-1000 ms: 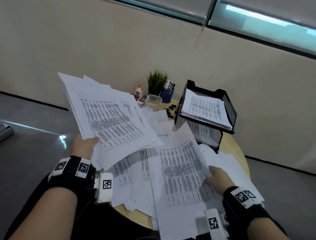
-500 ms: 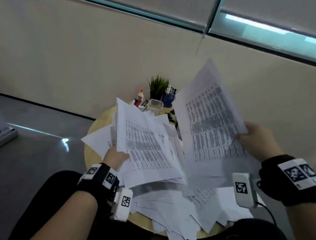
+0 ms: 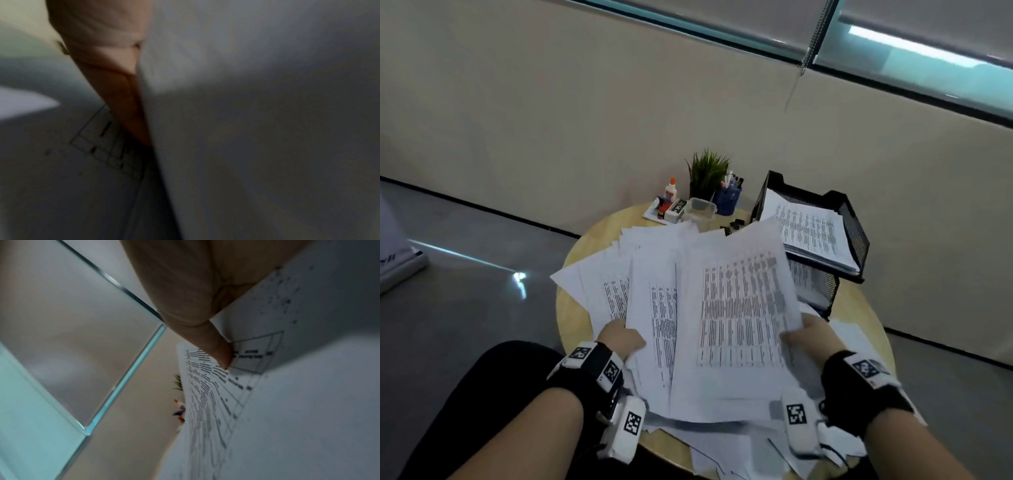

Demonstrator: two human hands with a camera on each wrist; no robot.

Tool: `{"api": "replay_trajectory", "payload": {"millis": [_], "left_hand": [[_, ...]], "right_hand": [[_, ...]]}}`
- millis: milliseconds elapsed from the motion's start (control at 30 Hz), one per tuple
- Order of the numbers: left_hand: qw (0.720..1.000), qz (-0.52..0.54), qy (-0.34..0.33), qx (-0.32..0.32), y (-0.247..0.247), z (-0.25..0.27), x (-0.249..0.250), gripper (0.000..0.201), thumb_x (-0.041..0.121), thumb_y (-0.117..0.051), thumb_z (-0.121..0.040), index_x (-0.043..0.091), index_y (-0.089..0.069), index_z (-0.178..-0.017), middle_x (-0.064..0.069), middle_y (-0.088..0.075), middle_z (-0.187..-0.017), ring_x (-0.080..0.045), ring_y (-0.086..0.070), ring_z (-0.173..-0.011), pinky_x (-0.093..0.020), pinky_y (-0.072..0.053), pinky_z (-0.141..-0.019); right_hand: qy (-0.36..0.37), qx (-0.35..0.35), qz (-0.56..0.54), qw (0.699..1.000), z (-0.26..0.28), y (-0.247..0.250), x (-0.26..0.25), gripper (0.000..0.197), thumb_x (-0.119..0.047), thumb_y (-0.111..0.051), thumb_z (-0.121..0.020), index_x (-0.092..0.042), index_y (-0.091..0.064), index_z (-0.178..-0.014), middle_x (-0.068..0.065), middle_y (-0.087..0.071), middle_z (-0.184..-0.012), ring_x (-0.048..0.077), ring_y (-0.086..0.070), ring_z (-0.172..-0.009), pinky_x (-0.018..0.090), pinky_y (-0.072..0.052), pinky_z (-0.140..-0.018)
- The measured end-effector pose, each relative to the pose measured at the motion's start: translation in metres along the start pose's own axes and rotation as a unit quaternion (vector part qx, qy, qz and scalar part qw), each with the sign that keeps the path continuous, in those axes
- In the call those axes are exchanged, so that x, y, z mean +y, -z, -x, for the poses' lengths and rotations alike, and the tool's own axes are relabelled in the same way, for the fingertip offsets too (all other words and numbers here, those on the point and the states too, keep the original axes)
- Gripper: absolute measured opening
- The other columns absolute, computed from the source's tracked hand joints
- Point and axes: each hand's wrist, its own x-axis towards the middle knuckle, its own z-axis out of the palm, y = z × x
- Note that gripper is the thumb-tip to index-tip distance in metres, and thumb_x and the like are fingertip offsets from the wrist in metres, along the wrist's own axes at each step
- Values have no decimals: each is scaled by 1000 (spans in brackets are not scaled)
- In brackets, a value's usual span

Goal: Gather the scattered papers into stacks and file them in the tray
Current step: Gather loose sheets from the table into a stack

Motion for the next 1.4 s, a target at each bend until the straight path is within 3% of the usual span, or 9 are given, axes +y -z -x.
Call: {"api": "replay_trajectory", "payload": {"millis": [133, 333, 533, 667, 833, 967, 1067, 1167, 1400], "left_hand": [[998, 16, 27, -62, -5, -7, -3, 52, 11, -72, -74, -7, -48, -116, -20, -56, -117, -30, -56, -102, -30, -46, -82], [990, 135, -26, -21, -12, -33, -15, 61, 37, -73, -42, -2, -59, -86, -22, -65, -92, -33, -64, -87, -49, -50, -84], [993, 103, -38, -52, -19, 15, 12, 23, 11, -70, -82, 5, -64, -103, -15, -66, -113, -28, -62, -105, -32, -47, -91], [994, 78, -57, -45, -19, 29, 19, 41, 8, -63, -89, 6, -46, -126, -3, -51, -115, -21, -49, -117, -23, -36, -88], [995, 44, -23, -81, -17, 14, 12, 36, 5, -71, -80, 4, -56, -113, -5, -61, -119, -22, -57, -107, -29, -41, -100], [993, 19, 2, -113, -16, -3, 7, 81, 16, -83, -58, -3, -48, -129, -11, -56, -131, -29, -53, -119, -40, -39, -106], [994, 8, 3, -106, -21, -8, 2, 103, 27, -86, -43, -3, -44, -131, -9, -52, -135, -29, -51, -122, -37, -39, -106], [997, 39, -8, -72, -26, -3, 4, 72, 17, -84, -62, -3, -50, -123, -7, -58, -123, -27, -54, -116, -32, -42, -99], [988, 104, -111, 13, -28, 14, 7, 34, 7, -67, -84, 12, -48, -112, -1, -56, -106, -16, -51, -95, -21, -37, -83]], "right_hand": [[-42, -18, 31, 998, -18, -27, 27, 12, 2, -60, -84, -2, -56, -95, 16, -61, -91, 26, -58, -84, 30, -45, -75], [-109, -17, 33, 993, -40, -40, 39, 70, -14, -74, -78, 0, -36, -136, 18, -53, -122, 31, -53, -109, 30, -42, -83], [-75, -34, 73, 994, -49, -64, 28, 47, -11, -75, -75, -9, -39, -105, 10, -54, -102, 22, -48, -87, 27, -40, -72], [-74, -61, 6, 995, -55, -73, 20, 39, -11, -74, -76, -2, -53, -108, 12, -63, -101, 26, -61, -91, 29, -49, -71], [-75, -30, -86, 993, -60, -69, 22, 26, -11, -74, -78, -6, -58, -98, 14, -66, -96, 29, -63, -89, 33, -50, -77], [-73, -41, -181, 980, -50, -59, 20, 11, -6, -69, -81, -1, -64, -90, 12, -65, -79, 26, -60, -73, 32, -48, -67], [-79, -64, -202, 974, -47, -57, 20, 17, -9, -73, -73, -5, -66, -88, 14, -70, -89, 33, -64, -87, 47, -52, -83], [-108, -128, -221, 961, -64, -67, 40, 53, -12, -81, -49, -1, -64, -99, 20, -69, -103, 45, -62, -101, 65, -45, -91], [-45, -143, -208, 966, -40, -53, 15, 19, 14, -58, -82, 5, -58, -99, 17, -59, -72, 26, -55, -61, 36, -47, -61]]}}
